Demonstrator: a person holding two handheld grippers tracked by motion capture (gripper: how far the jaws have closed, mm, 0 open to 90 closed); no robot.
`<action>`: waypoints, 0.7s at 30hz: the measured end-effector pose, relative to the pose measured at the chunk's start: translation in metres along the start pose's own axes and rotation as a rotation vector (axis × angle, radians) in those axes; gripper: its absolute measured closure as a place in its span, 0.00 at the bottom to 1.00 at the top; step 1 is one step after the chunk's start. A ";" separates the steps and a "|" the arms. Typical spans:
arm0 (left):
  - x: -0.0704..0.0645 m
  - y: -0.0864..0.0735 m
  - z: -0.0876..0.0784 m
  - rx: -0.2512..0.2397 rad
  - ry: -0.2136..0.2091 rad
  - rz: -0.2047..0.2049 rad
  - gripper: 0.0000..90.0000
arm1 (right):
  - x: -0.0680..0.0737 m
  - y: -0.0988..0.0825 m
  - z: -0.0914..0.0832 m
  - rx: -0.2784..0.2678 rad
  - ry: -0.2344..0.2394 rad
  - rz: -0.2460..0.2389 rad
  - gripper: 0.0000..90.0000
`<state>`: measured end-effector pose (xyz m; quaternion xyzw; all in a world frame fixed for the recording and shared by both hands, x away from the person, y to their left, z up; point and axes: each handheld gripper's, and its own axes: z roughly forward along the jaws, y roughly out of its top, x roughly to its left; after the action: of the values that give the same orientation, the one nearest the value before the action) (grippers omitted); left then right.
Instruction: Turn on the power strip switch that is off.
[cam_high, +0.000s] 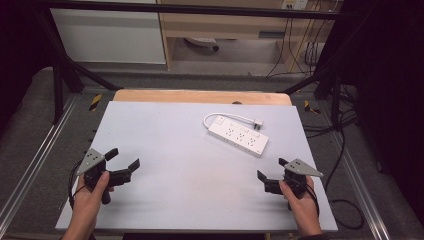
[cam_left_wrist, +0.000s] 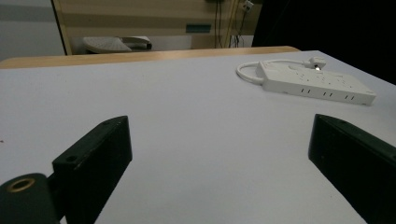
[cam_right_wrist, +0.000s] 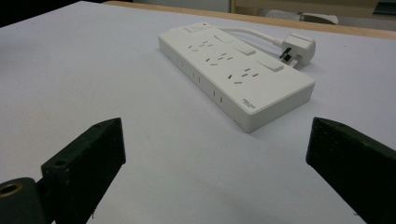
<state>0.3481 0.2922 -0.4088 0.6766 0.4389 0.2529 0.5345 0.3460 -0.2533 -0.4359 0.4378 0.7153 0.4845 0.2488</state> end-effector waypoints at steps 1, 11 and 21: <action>0.000 0.000 0.000 0.003 0.002 0.003 0.07 | 0.000 0.000 0.000 0.002 -0.002 -0.003 0.06; 0.002 0.001 0.001 -0.004 -0.010 0.003 0.07 | 0.001 0.002 -0.001 0.006 0.006 0.015 0.06; 0.004 0.004 0.003 -0.018 -0.045 0.010 0.07 | 0.006 0.015 -0.006 -0.009 0.046 0.023 0.05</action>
<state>0.3533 0.2939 -0.4065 0.6792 0.4213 0.2442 0.5491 0.3438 -0.2486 -0.4197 0.4337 0.7136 0.5005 0.2284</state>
